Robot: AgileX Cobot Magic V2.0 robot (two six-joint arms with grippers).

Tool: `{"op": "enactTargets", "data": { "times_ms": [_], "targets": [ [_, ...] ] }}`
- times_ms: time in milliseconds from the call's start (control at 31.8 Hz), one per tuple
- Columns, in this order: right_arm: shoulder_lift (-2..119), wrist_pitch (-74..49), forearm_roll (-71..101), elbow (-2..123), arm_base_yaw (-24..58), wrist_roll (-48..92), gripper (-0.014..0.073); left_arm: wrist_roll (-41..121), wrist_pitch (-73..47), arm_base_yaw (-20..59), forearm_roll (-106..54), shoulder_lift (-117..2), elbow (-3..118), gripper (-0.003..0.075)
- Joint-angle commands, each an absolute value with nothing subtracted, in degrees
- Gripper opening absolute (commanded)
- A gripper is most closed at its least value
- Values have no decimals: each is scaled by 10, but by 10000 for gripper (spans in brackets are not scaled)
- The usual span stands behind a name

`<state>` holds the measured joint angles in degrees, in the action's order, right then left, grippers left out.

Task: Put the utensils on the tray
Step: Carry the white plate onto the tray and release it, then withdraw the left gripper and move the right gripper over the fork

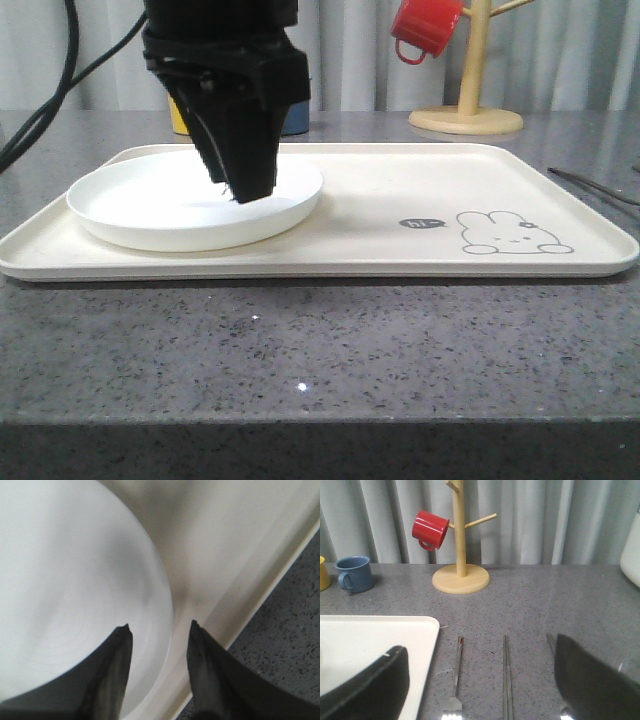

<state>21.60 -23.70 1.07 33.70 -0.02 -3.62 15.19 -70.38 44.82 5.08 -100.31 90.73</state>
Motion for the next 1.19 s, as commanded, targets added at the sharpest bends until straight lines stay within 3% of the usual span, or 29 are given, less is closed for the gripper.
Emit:
{"op": "enactTargets", "data": {
  "times_ms": [0,126,157,314,471,566,849,1006,1163],
  "targets": [
    [224,-194,10,357,-2,-32,619,144,-725,453,50,-952,934,214],
    [224,-194,10,357,-2,-32,619,141,-725,430,48,-905,922,-8],
    [224,-194,10,357,-2,-32,619,141,-725,419,48,-892,913,-17],
    [224,-194,10,357,-2,-32,619,123,-695,310,48,-801,825,-18],
    [224,-194,10,357,-2,-32,619,93,-551,170,9,-668,678,-18],
    [224,-194,10,357,-2,-32,619,93,-463,125,-8,-574,583,-18],
    [224,-194,10,357,-2,-32,619,93,-206,115,-66,-257,311,-18],
    [224,-194,10,357,-2,-32,619,96,-177,115,-66,-118,231,-18],
    [224,-194,10,357,-2,-32,619,96,-164,115,-66,-79,222,-18]
  ]
}}
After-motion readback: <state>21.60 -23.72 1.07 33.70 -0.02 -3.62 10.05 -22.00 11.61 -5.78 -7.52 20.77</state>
